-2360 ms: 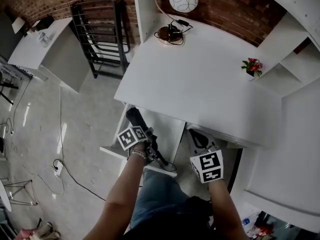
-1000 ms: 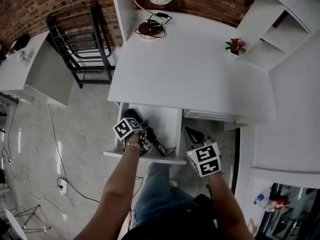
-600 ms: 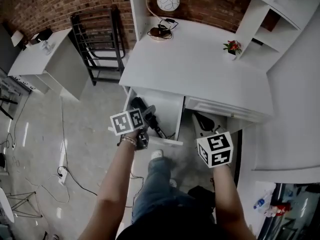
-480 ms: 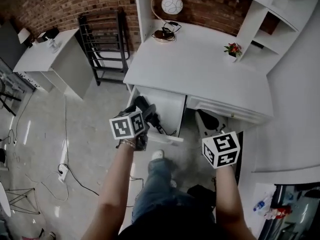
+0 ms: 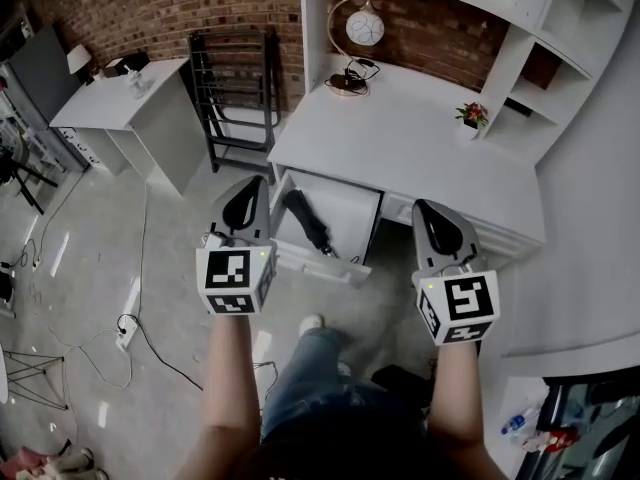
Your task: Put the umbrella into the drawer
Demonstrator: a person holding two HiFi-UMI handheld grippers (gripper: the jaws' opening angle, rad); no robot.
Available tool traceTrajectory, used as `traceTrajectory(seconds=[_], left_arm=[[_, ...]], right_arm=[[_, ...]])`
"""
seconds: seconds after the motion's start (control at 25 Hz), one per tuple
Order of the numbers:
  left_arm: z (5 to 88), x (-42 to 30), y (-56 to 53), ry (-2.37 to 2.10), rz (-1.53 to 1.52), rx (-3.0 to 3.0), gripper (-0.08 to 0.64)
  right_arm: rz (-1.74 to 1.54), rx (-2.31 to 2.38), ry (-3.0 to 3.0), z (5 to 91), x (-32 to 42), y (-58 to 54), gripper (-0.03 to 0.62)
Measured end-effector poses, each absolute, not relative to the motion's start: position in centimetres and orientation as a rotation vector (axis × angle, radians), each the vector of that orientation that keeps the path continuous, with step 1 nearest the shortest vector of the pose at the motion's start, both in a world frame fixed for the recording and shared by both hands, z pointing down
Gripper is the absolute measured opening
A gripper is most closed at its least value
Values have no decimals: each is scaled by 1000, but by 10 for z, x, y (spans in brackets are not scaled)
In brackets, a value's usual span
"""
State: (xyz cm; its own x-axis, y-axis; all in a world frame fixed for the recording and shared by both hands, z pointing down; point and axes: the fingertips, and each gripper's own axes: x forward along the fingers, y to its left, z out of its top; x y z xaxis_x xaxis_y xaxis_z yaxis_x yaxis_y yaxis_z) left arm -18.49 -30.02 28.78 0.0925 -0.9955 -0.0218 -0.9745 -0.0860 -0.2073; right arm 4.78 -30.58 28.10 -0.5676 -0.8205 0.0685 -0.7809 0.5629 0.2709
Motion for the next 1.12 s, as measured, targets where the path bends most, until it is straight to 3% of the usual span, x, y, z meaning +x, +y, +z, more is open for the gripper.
traceTrajectory(seconds=[0.32,1.12], left_arm=[[216,-198,-291,1887,-142,-2047,-1],[157,-218,-312,1758,-78,-1999,0]], right_arm=[[-415,1473,-2637,223,47,-309,-2],[-587,1652,-2542,154,36,-323,-2]])
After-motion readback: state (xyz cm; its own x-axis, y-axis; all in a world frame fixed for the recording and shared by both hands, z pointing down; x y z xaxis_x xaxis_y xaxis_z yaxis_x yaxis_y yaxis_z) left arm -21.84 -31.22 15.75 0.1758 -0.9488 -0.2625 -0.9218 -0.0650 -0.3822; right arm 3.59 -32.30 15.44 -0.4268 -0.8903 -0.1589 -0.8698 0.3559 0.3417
